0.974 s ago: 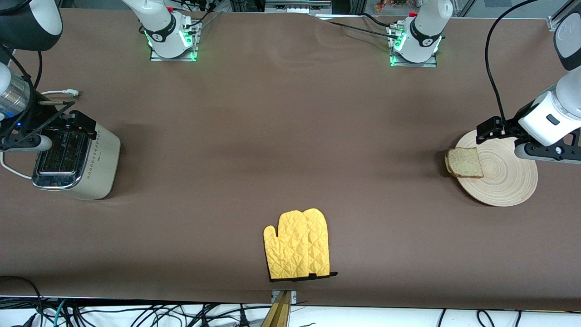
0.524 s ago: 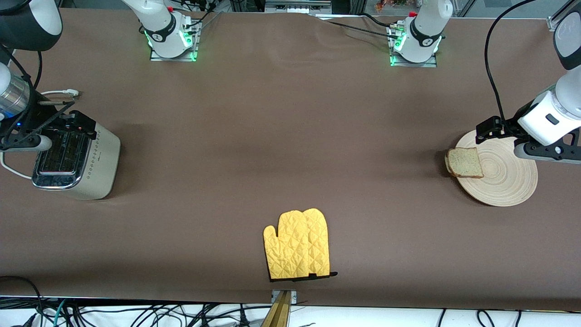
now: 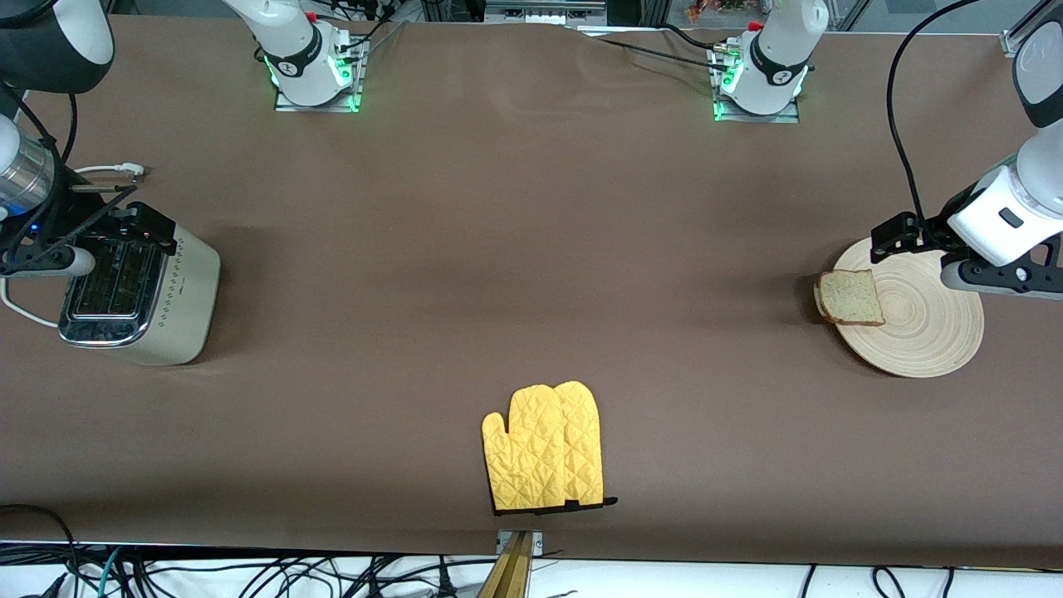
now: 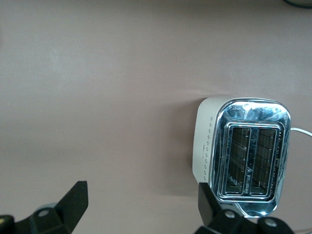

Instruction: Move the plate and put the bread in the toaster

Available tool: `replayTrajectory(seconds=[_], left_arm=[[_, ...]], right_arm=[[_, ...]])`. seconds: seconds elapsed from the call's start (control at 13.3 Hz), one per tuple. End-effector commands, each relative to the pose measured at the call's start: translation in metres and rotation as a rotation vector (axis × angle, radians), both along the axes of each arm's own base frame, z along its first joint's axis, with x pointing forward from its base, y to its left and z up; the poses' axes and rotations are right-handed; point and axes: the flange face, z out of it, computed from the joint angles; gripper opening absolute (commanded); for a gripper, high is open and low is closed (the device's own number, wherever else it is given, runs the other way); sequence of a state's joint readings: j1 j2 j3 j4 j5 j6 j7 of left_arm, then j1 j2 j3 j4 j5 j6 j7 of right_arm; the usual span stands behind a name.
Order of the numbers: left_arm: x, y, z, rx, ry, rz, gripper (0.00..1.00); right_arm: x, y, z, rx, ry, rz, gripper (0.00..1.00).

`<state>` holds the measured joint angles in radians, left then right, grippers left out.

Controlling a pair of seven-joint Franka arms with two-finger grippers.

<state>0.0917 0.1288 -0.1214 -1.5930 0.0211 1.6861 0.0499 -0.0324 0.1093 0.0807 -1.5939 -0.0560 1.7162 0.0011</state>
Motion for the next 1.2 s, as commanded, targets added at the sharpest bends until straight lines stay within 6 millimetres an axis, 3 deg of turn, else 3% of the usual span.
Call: replayTrajectory(seconds=[0.0,0.15,0.37,0.75,0.97,1.12], left_arm=[[0.002,0.039,0.004,-0.031,0.007,0.045,1.0],[0.003,0.114,-0.018,-0.14,0.016,0.029,1.0],[-0.012,0.256,-0.046,-0.253,-0.039,-0.039,1.0],[-0.061,0.427,-0.131,-0.466,-0.159,0.065,1.0],[-0.095,0.502,-0.222,-0.641,-0.26,0.145,1.0],[-0.109,0.524,-0.275,-0.741,-0.295,0.24,1.0]], right_arm=[[0.001,-0.001,0.005,0.001,-0.005,0.0,1.0],[0.002,-0.001,0.006,0.001,-0.007,0.0,1.0],[0.002,0.0,0.006,0.002,-0.01,0.001,1.0],[0.002,0.0,0.006,0.002,-0.011,0.002,1.0],[0.002,-0.001,0.005,0.001,-0.008,0.0,1.0],[0.002,-0.001,0.005,0.001,-0.01,0.0,1.0]])
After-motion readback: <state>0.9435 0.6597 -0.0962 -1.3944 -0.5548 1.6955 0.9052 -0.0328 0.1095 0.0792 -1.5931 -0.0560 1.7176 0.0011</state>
